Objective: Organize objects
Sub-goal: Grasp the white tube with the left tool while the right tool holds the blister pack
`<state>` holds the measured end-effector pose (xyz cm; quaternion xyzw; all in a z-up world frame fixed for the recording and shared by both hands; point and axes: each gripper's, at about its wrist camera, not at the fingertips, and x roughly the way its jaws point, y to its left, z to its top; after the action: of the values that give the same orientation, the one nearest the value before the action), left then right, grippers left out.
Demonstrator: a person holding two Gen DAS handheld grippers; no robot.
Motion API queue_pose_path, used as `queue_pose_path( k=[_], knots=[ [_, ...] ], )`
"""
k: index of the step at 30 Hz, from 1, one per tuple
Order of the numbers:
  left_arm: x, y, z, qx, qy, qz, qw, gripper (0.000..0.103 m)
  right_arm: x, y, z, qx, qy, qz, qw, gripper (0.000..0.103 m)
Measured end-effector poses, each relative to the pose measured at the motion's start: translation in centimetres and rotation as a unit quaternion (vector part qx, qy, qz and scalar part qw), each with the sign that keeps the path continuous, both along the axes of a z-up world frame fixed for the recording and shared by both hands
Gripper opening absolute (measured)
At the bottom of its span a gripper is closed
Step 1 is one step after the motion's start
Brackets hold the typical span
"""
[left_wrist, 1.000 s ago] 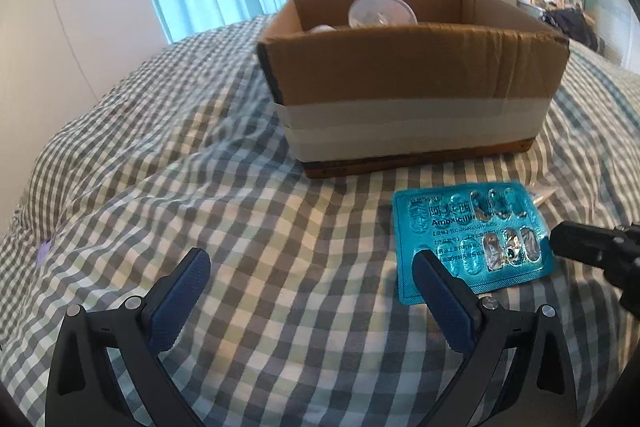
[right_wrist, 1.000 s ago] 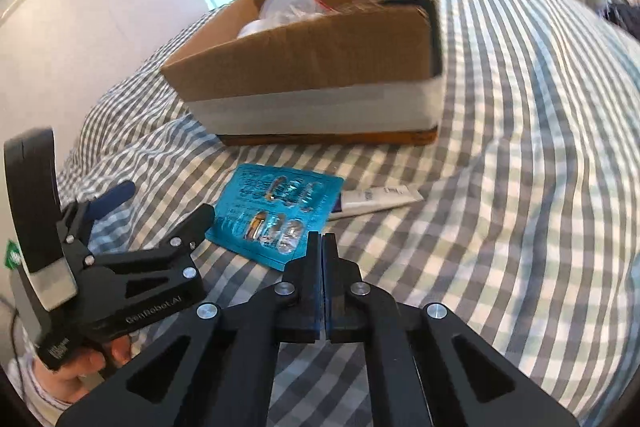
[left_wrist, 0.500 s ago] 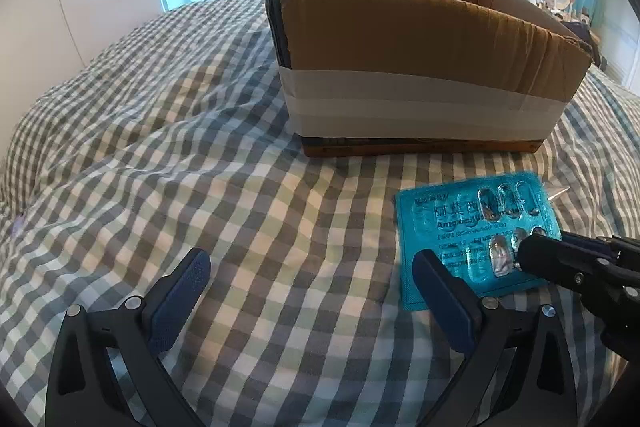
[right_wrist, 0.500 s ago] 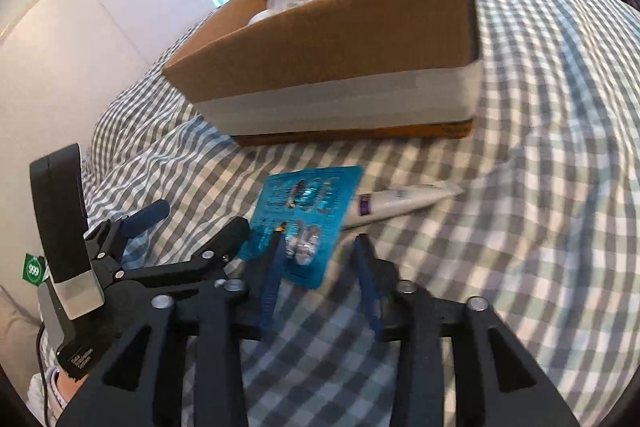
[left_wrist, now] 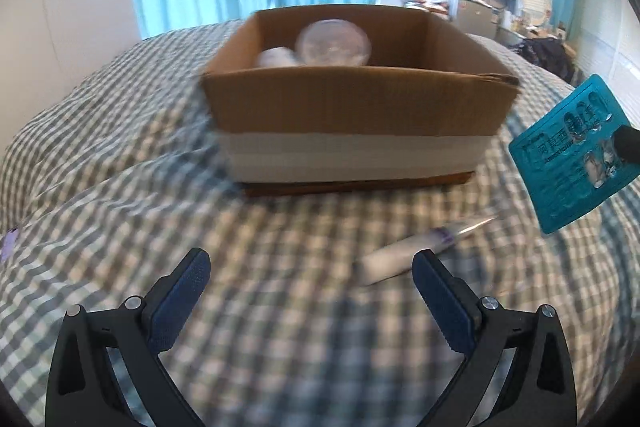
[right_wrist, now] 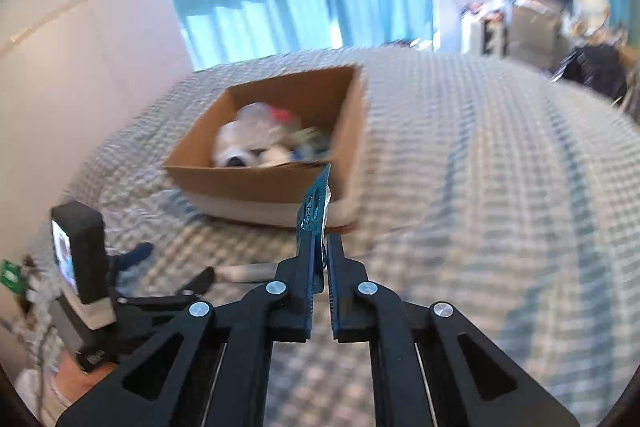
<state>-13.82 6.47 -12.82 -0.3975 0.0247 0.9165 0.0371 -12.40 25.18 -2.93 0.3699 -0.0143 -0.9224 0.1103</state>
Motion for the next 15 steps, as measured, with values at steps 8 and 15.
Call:
queue_pose_path(
  k=[8,15],
  knots=[
    [-3.3,5.1,-2.7,-0.020,-0.041,-0.080,0.9957,0.080,-1.6,2.0,-2.7,0.033,-0.040,-0.012,0.999,0.006],
    [-5.0,4.0,-4.2,0.033,-0.078,-0.108,0.9906,0.053,-3.8,2.3,-4.8,0.017,-0.051,-0.023,0.998,0.006]
  ],
)
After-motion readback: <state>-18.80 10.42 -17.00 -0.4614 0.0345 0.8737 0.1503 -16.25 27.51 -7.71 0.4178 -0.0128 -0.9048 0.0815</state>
